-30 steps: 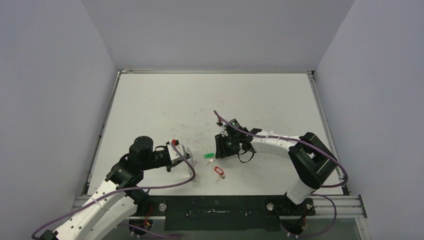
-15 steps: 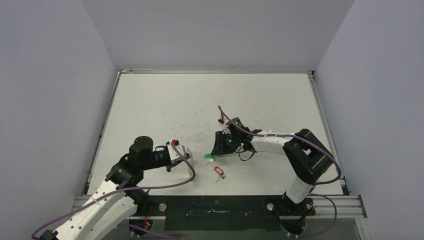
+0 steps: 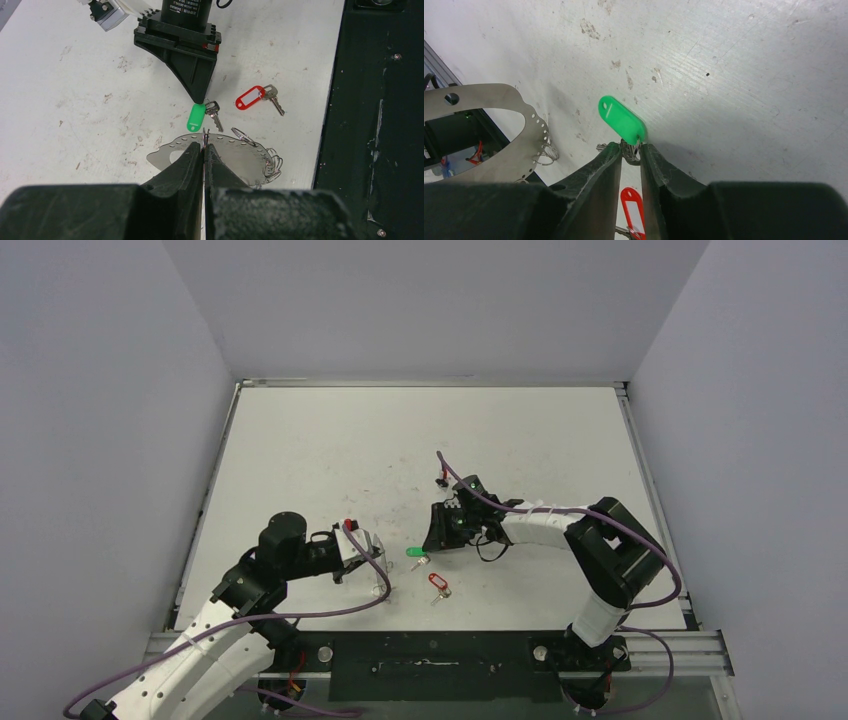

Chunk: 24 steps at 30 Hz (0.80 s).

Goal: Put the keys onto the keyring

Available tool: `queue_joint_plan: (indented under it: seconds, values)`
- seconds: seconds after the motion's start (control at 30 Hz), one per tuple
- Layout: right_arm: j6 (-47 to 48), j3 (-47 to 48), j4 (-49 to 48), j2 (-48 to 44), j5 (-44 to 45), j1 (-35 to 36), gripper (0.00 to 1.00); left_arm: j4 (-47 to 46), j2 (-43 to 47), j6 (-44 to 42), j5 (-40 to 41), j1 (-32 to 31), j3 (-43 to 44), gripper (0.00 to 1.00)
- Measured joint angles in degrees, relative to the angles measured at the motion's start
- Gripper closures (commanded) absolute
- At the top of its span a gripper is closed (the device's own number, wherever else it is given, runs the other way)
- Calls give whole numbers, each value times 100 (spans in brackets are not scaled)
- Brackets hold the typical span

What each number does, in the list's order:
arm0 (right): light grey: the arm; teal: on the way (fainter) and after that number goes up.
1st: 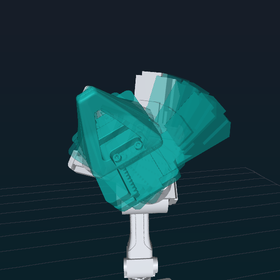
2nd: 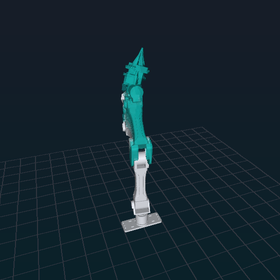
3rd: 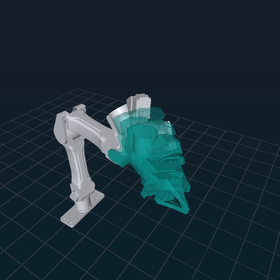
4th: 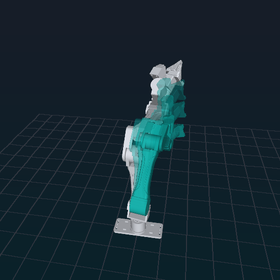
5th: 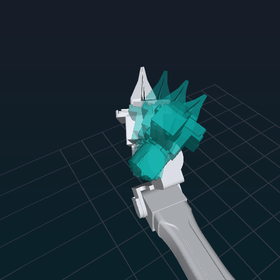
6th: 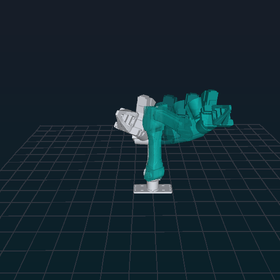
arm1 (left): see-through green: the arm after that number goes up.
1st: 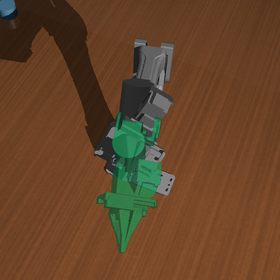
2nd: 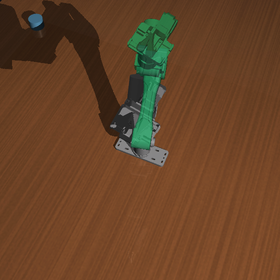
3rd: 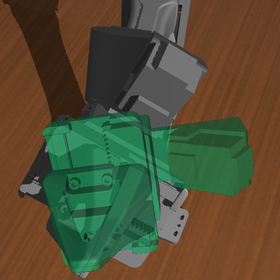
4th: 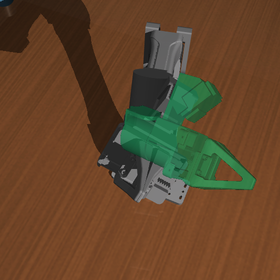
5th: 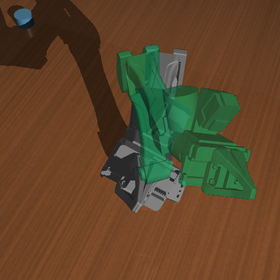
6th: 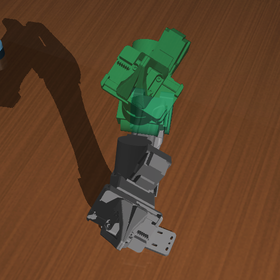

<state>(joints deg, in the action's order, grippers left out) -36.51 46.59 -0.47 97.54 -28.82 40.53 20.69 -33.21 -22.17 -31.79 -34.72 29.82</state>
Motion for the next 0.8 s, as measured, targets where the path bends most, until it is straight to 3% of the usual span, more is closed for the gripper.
queue_joint_plan:
  seconds: [0.67, 0.8]
  values:
    - [79, -59, 109, 0, 96, 0, 77, 0, 0, -13, 0, 0, 0, 100]
    - [90, -63, 116, 0, 107, 0, 82, 0, 0, -13, 0, 2, 0, 100]
